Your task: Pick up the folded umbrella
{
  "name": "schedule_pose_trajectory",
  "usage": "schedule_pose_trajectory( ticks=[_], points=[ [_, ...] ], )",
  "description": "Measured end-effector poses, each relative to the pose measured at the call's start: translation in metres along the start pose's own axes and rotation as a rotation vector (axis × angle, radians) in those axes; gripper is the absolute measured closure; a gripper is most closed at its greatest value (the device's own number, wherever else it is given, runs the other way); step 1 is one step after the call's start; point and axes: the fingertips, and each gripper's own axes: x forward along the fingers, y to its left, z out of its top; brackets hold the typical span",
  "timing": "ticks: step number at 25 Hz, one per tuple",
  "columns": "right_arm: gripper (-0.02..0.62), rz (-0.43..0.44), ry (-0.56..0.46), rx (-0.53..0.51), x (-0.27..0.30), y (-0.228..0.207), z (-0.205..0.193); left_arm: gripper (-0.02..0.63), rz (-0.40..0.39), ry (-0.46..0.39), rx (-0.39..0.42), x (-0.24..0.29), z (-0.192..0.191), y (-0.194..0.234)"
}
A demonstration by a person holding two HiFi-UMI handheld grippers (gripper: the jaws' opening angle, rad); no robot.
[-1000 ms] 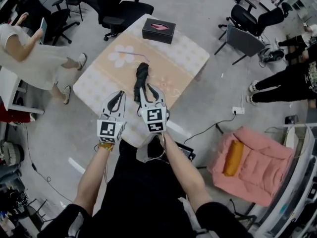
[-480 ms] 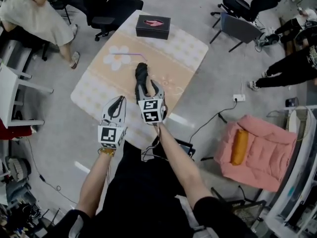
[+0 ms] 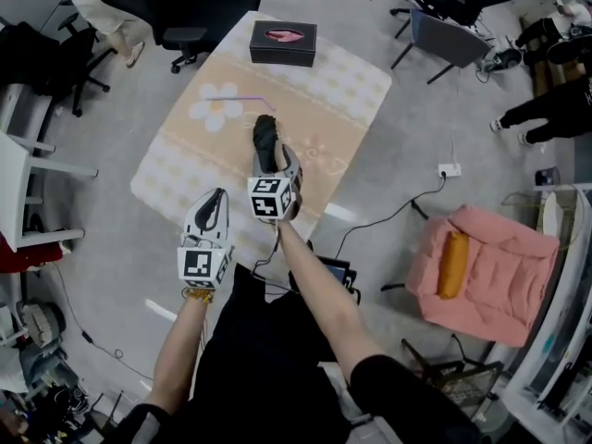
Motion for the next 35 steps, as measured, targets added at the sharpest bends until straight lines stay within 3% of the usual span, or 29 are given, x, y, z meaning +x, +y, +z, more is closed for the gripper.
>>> schedule_pose_trajectory(
  ticks=[10, 35],
  points=[
    [0.322, -0.01, 0.178, 0.042, 0.036, 0.01, -0.039, 0.591, 0.017, 0.011, -0.027, -0.005, -0.009, 0.018],
    [0.322, 0.054, 0.328, 0.199, 0.072, 0.032, -0.067, 0.591, 0.057, 0.017, -0.051, -0.013, -0.021, 0.043]
  ],
)
